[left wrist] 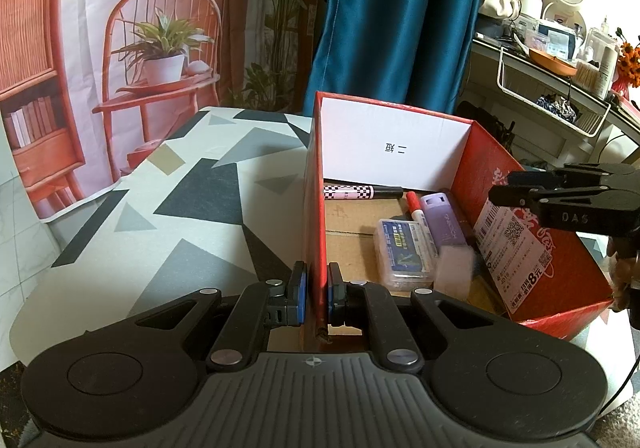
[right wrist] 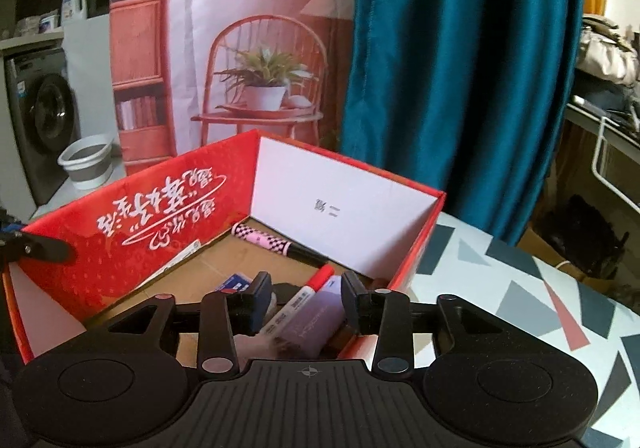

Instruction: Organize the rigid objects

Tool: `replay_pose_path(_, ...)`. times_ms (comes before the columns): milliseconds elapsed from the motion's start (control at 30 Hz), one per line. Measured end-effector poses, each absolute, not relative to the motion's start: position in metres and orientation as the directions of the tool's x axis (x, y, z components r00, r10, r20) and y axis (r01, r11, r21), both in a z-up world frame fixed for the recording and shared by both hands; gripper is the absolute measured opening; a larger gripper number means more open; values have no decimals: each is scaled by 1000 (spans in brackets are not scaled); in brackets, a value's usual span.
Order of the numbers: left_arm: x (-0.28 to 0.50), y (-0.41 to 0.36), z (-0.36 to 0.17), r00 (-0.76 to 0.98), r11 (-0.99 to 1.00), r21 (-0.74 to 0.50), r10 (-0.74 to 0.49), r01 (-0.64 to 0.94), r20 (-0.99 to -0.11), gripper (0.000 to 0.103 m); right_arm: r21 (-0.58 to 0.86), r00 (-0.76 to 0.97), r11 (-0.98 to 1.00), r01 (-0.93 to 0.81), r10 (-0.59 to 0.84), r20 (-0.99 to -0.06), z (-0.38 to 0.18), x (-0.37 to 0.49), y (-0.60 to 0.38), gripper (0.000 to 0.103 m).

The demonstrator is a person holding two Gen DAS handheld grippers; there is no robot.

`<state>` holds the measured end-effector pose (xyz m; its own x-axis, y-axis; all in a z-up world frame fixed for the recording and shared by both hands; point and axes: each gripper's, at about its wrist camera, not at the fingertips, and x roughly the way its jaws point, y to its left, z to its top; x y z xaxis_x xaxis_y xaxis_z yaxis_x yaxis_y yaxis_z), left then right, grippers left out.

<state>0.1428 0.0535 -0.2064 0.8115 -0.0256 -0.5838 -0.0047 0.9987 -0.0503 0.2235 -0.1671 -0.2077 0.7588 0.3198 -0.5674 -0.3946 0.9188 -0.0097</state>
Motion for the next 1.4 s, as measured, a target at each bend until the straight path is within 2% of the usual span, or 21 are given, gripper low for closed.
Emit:
replay_pose_path(67, 143, 54, -206, 811, 999, -51, -26, -5, -584, 11, -1, 764, 922, -387, 320, -561, -204, 223, -168, 54)
replay_pose_path(133, 143, 53, -207, 810, 999, -52, -26, -5, -586, 11, 6, 774, 927, -376, 318, -548, -199, 221, -169, 75)
replay_pose_path(200, 143, 54, -207, 809, 999, -52, -25, -6, -587, 11, 1, 784, 937, -350, 294, -547, -195, 221, -169, 85)
replay_pose_path(400, 144, 53, -207, 807, 999, -48, -21, -9, -590, 11, 24, 790, 948, -317, 278, -546, -188, 218, -174, 102)
replay_pose_path(733, 145, 54, -206, 805, 999, -48, -18, -13, -593, 11, 63, 767, 966, -252, 239, -596, -195, 214, -176, 103)
replay_pose_path(1133, 150, 57, -196, 805, 997, -71, -32, -13, -593, 12, 184, 759, 983, -24, 138, -636, -182, 199, -202, 103)
replay_pose_path(1167, 150, 58, -194, 807, 997, -73, -37, -8, -589, 15, 200, 759, 980, -9, 137, -636, -180, 197, -205, 103)
replay_pose_path(1233, 149, 57, -187, 817, 998, -61, -28, -8, -576, 38, 214, 759, 977, 24, 121, -639, -174, 191, -209, 103)
replay_pose_path(1267, 147, 57, -183, 826, 998, -55, -24, -8, -564, 55, 211, 759, 977, 43, 106, -643, -171, 189, -211, 103)
replay_pose_path(1300, 145, 56, -179, 834, 999, -53, -24, -6, -551, 62, 202, 759, 977, 63, 85, -646, -167, 185, -211, 103)
replay_pose_path(1367, 141, 54, -168, 851, 999, -42, -23, 2, -525, 69, 184, 762, 978, 100, 44, -646, -157, 177, -212, 103)
replay_pose_path(1400, 140, 52, -162, 856, 999, -34, -17, -1, -517, 79, 184, 767, 977, 106, 37, -641, -153, 173, -212, 103)
